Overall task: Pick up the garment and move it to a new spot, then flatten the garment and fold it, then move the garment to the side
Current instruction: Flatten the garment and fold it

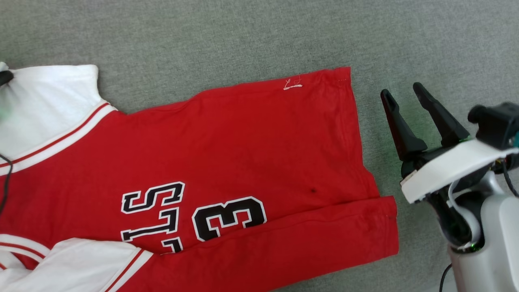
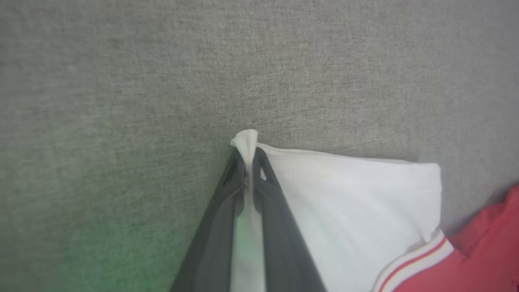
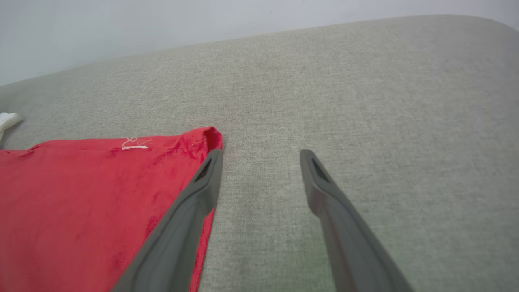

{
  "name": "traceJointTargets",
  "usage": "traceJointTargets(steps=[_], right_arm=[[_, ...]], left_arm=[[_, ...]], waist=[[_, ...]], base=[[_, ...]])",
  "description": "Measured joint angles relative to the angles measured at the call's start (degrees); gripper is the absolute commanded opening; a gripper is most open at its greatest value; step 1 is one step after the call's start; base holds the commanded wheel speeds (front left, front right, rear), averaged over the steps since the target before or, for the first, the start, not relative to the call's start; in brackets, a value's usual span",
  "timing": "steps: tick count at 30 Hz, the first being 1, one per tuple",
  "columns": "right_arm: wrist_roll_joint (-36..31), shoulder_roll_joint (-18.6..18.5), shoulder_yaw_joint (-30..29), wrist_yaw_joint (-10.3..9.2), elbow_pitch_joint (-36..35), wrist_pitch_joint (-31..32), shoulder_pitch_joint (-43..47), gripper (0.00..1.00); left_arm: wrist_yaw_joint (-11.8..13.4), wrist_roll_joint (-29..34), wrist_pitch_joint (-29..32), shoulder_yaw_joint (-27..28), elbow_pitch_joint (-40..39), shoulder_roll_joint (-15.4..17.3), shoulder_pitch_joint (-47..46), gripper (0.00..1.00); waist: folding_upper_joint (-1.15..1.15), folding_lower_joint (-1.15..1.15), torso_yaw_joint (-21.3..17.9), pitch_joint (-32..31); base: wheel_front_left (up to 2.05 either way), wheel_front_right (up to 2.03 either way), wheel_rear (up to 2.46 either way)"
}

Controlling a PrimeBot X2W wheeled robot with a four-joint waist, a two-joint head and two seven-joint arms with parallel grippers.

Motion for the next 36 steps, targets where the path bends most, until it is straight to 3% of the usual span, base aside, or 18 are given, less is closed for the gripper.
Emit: traceJointTargets(steps=[13,22,23,24,28,36], right_arm=[[8.7,-7.7,3.2,0.0,9.1,28.3,-13.7,1.0],[9.4,-8.9,5.9,0.01,16.1,39.9,-20.9,1.0],[9.4,-9.0,6.1,0.0,16.6,41.0,-21.6,0.55],[9.5,-9.1,6.3,0.0,16.9,41.5,-22.1,0.0],[10.4,-9.7,7.2,-0.01,18.1,41.3,-23.0,0.0],[9.5,-11.8,7.6,0.0,16.4,34.9,-20.9,0.0]], left_arm=[[-5.4,4.0,-6.3,-4.5,0.8,-6.5,-5.0,0.0],[-6.4,6.1,-9.6,-6.3,-1.4,-9.3,-6.7,0.0],[-6.4,6.2,-9.8,-6.3,-1.5,-9.4,-6.7,0.0],[-6.6,6.2,-10.2,-6.4,-1.6,-9.5,-6.7,0.0],[-6.7,6.5,-11.4,-6.7,-2.1,-10.3,-6.1,0.0],[-7.5,6.8,-17.5,-6.2,-2.1,-11.6,-1.9,0.0]], waist=[[0.0,0.0,6.7,-3.7],[0.0,0.0,11.3,-2.0],[0.0,0.0,11.6,-1.9],[0.0,0.0,11.8,-1.8],[0.0,-0.01,12.6,-2.0],[0.0,0.0,13.4,-6.7]], base=[[0.0,0.0,0.0],[0.0,0.0,0.0],[0.0,0.0,0.0],[0.0,0.0,0.0],[0.0,0.0,0.0],[0.0,0.0,0.0]])
